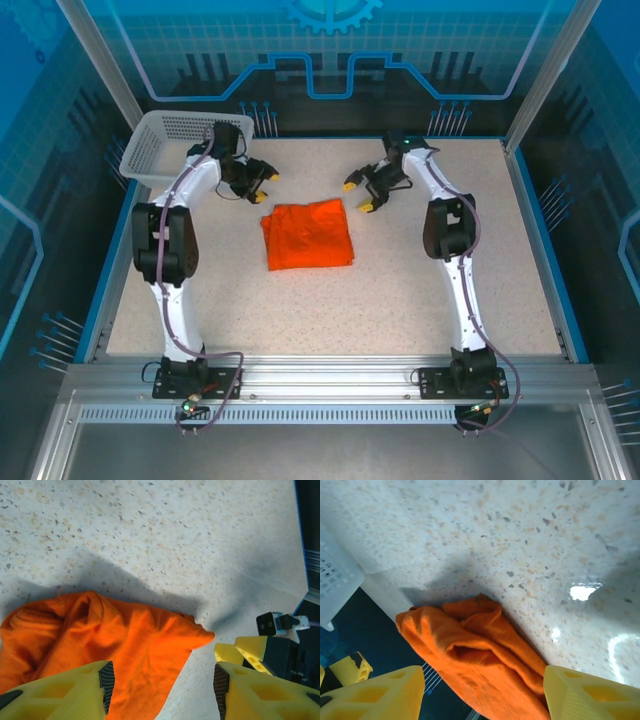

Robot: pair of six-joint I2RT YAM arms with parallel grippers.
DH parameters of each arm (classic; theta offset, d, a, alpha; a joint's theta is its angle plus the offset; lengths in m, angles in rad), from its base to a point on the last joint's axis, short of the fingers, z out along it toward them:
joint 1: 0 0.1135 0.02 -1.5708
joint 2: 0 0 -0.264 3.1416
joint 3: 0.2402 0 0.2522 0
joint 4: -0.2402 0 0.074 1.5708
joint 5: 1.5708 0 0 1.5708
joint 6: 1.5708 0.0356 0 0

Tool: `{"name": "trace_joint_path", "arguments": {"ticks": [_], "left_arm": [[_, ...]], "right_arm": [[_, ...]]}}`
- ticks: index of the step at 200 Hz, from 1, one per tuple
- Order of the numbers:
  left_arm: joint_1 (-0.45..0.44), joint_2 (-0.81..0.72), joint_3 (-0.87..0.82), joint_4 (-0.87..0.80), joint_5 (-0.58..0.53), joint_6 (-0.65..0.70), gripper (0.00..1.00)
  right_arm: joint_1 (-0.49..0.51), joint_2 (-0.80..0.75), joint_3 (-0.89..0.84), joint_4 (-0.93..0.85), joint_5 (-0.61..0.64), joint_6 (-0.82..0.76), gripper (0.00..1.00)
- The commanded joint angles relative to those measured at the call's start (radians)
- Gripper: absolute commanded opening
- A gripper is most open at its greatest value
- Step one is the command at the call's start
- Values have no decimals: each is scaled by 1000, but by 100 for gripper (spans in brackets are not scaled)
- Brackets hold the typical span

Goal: Fold and stack the t-shirts

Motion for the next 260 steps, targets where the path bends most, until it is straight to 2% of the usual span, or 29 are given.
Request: {"name": "trace_joint_path", "arguments": {"ticks": [1,17,39,83,125,166,211,236,260], "left_arm": [[-58,-114,-84,-35,-11,87,63],[-100,-156,-182,-20,36,144,68],[-153,-201,-315,0,28,226,72],[-197,-204,-496,69,-19,249,69],[-220,-216,-654,79,-103,270,64],[-224,-305,-803,56,-101,287,63],[-225,-436,-931,24,-54,273,63],[-224,-529,-943,-35,-37,276,63],[-185,-589,-861,-88,-16,292,64]], "right_arm": [[48,-197,-174,42,24,-93,60],[88,-319,-369,180,-7,-105,55],[154,-395,-532,312,-19,-104,48],[261,-325,-612,396,3,-58,31],[300,-327,-776,465,64,-63,25],[303,-395,-1011,518,88,-124,20],[334,-535,-1238,577,96,-216,27],[349,-623,-1308,598,91,-241,41],[343,-774,-1343,645,62,-265,51]]}}
